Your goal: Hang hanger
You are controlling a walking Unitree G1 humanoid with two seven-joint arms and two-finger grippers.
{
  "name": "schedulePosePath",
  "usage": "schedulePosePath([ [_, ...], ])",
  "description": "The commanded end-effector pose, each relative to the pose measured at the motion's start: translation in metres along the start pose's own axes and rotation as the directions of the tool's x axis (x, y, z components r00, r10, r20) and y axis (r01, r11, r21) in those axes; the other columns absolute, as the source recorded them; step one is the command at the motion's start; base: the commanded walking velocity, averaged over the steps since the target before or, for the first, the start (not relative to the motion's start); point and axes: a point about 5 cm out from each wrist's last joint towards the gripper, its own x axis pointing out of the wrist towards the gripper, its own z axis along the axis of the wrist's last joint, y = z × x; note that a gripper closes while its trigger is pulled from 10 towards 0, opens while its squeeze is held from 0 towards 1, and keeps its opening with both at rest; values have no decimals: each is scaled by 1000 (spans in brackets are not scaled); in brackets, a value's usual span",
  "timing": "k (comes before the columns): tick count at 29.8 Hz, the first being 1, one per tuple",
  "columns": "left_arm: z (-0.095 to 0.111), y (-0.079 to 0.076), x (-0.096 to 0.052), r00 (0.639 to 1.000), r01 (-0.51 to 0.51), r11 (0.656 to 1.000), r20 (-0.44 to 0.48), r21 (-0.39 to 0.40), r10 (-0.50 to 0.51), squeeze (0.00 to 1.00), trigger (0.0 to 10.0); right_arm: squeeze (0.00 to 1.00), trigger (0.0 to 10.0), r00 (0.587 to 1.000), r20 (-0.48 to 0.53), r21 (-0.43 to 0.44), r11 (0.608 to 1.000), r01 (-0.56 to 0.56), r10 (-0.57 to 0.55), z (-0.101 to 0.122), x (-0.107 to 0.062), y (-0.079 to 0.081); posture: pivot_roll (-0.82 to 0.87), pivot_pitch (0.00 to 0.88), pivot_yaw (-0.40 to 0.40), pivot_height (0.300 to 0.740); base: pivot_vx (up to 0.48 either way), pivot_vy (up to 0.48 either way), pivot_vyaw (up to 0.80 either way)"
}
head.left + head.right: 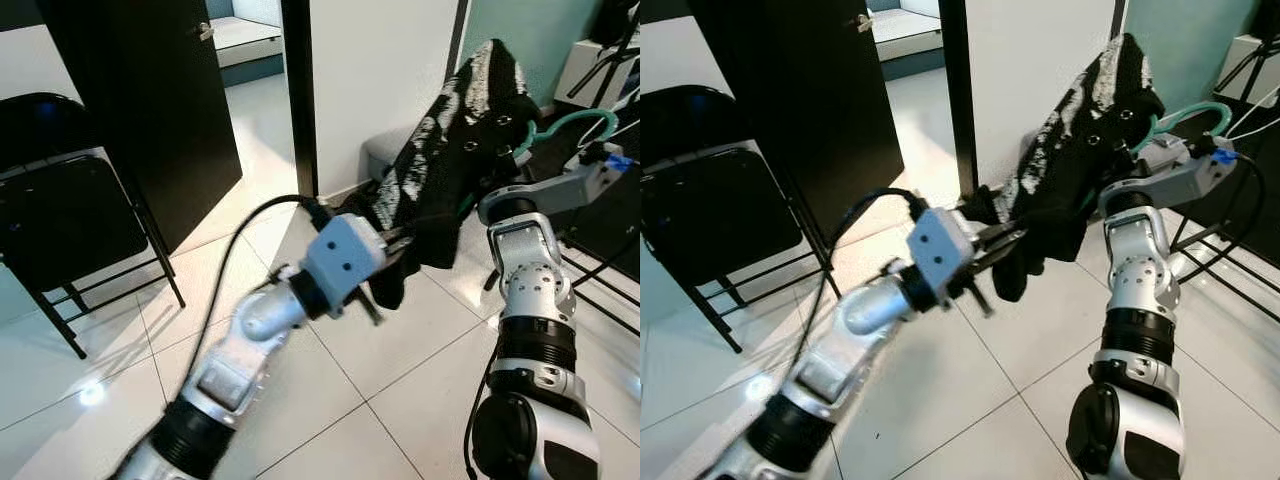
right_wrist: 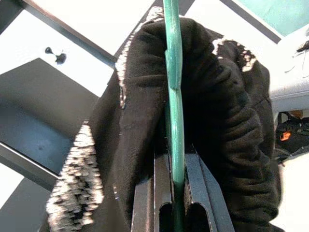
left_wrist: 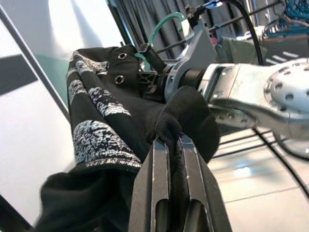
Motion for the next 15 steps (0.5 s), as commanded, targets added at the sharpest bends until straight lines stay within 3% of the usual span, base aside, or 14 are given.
schedulePosePath([
  [1,-2,-2,3,999,-41,998,-7,-57,41,0,10000,0,10000,999,-41,-47,998,-32,30,-10,1,11,-64,0,44,740,0,0,0],
  [3,7,5,12,995,-91,988,34,-124,96,0,10000,0,10000,985,-167,-172,982,-81,52,-40,-9,15,-66,0,43,740,0,0,0],
  [6,11,8,15,993,-105,985,47,-139,113,0,10000,0,10000,977,-207,-206,974,-97,54,-49,-13,16,-66,0,43,740,0,0,0],
  [9,17,31,15,973,-206,960,62,-190,221,0,10000,0,10000,941,-332,-287,943,-166,65,-76,-27,17,-68,0,46,740,0,0,0],
  [15,14,41,9,961,-261,943,39,-206,275,0,10000,0,10000,931,-358,-287,940,-184,73,-80,-30,18,-69,0,46,740,0,0,0],
])
